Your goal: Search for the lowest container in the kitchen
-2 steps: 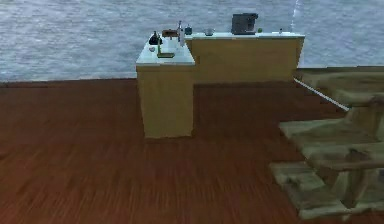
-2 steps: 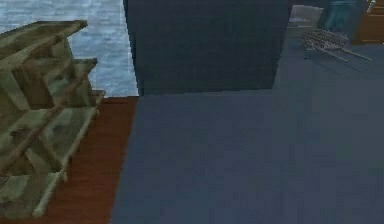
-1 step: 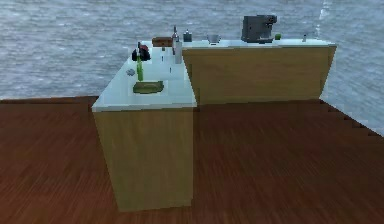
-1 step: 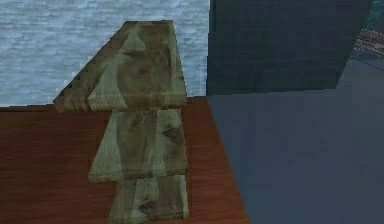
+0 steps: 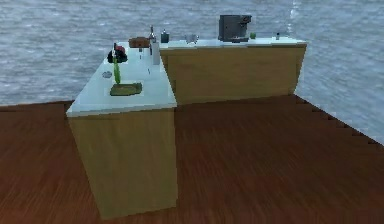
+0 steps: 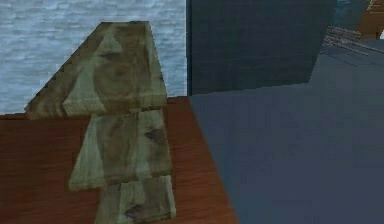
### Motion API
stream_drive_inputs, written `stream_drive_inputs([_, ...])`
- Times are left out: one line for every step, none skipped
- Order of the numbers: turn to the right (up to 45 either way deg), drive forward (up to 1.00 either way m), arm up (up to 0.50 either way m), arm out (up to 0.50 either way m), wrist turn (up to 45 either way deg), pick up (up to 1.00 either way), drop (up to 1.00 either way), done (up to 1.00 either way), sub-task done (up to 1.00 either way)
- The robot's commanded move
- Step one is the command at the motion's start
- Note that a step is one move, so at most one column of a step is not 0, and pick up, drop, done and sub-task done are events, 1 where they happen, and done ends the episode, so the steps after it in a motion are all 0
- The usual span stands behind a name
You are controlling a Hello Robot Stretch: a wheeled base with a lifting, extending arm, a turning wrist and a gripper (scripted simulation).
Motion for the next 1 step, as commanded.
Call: stream_drive_inputs([0.0, 0.60, 0.00, 0.00, 0.0, 0.00, 0.00, 0.00, 0.00])
